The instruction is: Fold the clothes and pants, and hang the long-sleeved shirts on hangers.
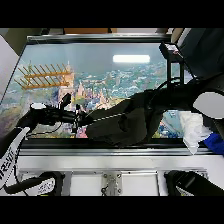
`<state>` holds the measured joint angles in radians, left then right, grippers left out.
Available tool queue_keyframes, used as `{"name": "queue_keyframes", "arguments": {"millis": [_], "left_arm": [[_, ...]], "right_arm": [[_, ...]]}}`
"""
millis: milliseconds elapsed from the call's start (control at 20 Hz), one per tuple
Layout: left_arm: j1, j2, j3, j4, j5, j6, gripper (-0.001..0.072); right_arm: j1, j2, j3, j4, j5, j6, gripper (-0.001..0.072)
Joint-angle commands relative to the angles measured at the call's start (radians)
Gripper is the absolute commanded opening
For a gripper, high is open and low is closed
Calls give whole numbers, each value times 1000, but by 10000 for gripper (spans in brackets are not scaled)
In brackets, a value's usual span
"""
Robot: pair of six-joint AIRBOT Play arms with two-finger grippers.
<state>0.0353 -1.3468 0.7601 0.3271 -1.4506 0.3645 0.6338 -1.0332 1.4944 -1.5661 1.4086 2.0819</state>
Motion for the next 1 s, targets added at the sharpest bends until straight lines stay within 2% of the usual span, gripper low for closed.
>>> {"name": "queue_keyframes", "arguments": {"millis": [0, 200, 450, 550, 950], "left_arm": [[0, -19, 0, -39, 4, 25, 15], [0, -19, 0, -30, 4, 24, 16], [0, -18, 0, 23, 5, 24, 16], [0, -18, 0, 47, 3, 21, 16], [0, -18, 0, 45, 2, 21, 16]], "right_arm": [[12, -7, 4, 23, -48, -12, 16], [32, -36, 5, 46, -155, -20, 16], [77, -104, 6, 140, -285, -121, 15], [111, -127, 6, 139, -328, -124, 16], [199, -172, 6, 139, -361, -149, 16]]}}
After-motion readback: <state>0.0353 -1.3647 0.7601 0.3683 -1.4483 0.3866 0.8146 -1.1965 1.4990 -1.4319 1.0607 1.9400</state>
